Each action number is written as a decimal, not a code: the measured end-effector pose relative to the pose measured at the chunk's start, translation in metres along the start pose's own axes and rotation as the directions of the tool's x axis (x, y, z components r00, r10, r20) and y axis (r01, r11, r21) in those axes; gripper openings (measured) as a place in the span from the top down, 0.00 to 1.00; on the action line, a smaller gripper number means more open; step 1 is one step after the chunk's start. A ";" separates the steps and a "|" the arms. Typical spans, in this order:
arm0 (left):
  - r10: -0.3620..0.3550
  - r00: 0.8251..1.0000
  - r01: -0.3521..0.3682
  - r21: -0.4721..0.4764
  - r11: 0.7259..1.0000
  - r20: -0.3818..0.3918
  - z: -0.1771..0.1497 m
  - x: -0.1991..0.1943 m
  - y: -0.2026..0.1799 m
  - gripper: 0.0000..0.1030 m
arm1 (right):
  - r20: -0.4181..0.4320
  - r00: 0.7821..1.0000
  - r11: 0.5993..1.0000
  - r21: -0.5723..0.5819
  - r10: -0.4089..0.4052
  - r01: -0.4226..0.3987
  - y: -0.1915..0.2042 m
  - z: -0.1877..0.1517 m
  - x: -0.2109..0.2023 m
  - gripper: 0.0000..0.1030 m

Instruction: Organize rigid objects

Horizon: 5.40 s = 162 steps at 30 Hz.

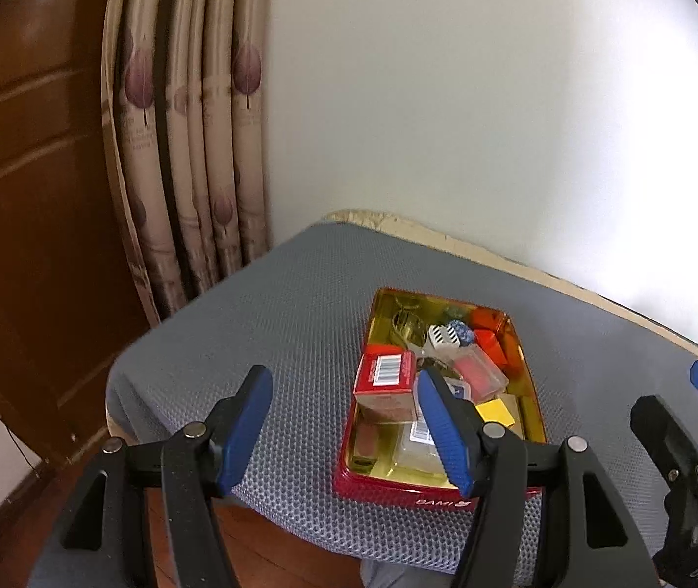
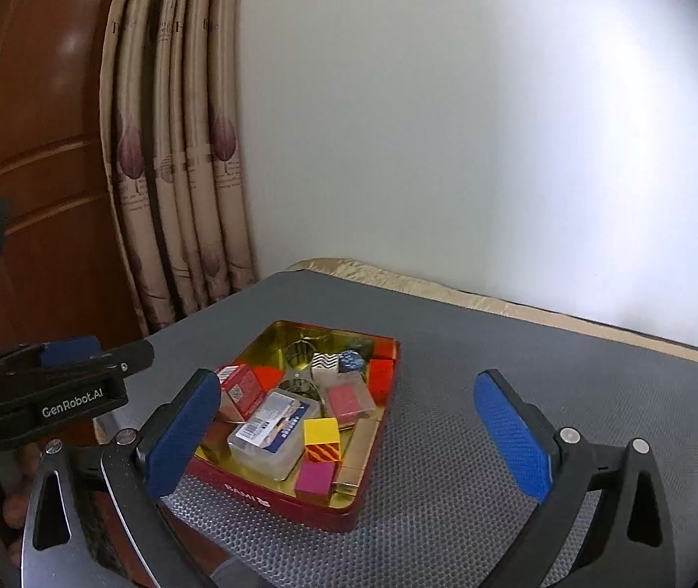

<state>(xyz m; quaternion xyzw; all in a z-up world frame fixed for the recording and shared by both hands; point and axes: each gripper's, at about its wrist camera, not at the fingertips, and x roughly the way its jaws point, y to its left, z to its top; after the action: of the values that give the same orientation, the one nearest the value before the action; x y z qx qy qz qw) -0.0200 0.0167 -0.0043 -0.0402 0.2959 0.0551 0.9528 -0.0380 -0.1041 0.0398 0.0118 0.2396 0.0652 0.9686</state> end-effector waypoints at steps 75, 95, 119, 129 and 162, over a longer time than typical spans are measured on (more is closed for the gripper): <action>0.010 1.000 -0.010 0.001 1.000 -0.025 -0.006 0.008 -0.003 0.28 | 0.053 0.999 0.998 -0.060 -0.009 0.012 0.018 -0.002 -0.027 0.00; 0.001 0.999 -0.001 0.021 1.000 -0.035 -0.007 0.010 -0.007 0.18 | 0.055 0.999 0.998 -0.064 0.004 0.000 0.020 -0.003 -0.029 0.00; -0.053 0.998 0.055 0.026 0.998 -0.043 -0.007 0.009 -0.007 0.17 | 0.075 0.997 0.998 -0.060 0.007 -0.003 0.020 -0.003 -0.033 0.00; -0.045 0.998 0.046 0.039 0.998 -0.040 -0.007 0.010 -0.009 0.17 | 0.073 0.997 0.998 -0.061 0.007 -0.002 0.020 -0.005 -0.032 0.00; -0.035 0.998 0.038 0.052 0.998 -0.059 -0.015 0.017 -0.014 0.16 | 0.062 0.998 0.998 -0.063 0.017 -0.013 0.022 -0.008 -0.032 0.00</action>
<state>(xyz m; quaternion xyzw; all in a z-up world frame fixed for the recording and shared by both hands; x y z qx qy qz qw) -0.0131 0.0030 -0.0257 -0.0220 0.3239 0.0286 0.9454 -0.0720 -0.0869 0.0488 -0.0149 0.2070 0.0795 0.9750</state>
